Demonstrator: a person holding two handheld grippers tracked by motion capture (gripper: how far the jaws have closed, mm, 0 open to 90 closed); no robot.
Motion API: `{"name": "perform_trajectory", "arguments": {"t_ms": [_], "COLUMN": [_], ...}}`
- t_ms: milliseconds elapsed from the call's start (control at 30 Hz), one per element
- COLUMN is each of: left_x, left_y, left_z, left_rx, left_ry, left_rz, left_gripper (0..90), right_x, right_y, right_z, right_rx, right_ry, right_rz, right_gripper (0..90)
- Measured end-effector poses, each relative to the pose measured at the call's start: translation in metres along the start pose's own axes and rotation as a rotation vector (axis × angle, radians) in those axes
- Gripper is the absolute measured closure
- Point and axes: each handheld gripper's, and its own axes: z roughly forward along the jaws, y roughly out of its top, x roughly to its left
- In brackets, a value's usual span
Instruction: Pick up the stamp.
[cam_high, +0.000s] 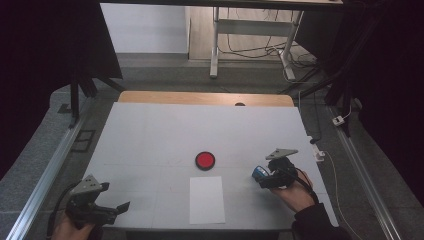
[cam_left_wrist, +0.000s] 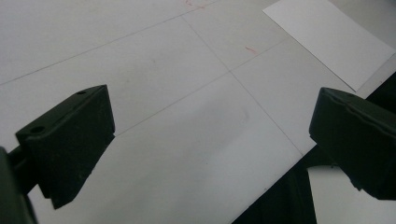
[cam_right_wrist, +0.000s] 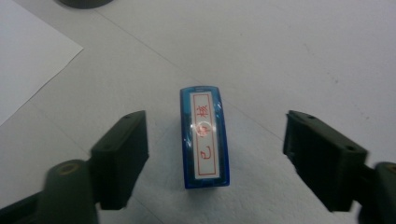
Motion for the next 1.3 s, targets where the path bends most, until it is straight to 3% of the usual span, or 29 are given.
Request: {"name": "perform_trajectory", "arguments": {"t_ms": [133, 567, 933, 1300], "left_x": [-0.0002, -0.0004, -0.0006, -0.0007], "left_y": [0.0001, 0.0004, 0.0005, 0.0004], "left_z": [0.0002, 0.0005, 0.0007, 0.0009], "left_rx": [0.002, 0.007, 0.009, 0.008], "left_ry": [0.001, 0.0, -0.001, -0.001], "left_rz": [0.002, 0.005, 0.007, 0.007], "left_gripper": [0.8, 0.8, 0.9, 1.0], "right_x": [-0.0005, -0.0009, -0.0042, -0.006], "right_y": [0.0016, 0.0053, 0.0057, 0.0065], "right_z": [0.0007, 0.0007, 0.0004, -0.0049], "right_rx": [0.021, 0.028, 0.034, -0.003], "right_ry": [0.026, 0.06, 0.082, 0.085], "right_rz": [-0.018, -0.035, -0.017, -0.001], "right_gripper": [41.1, 68.4, 70.0, 70.1]}}
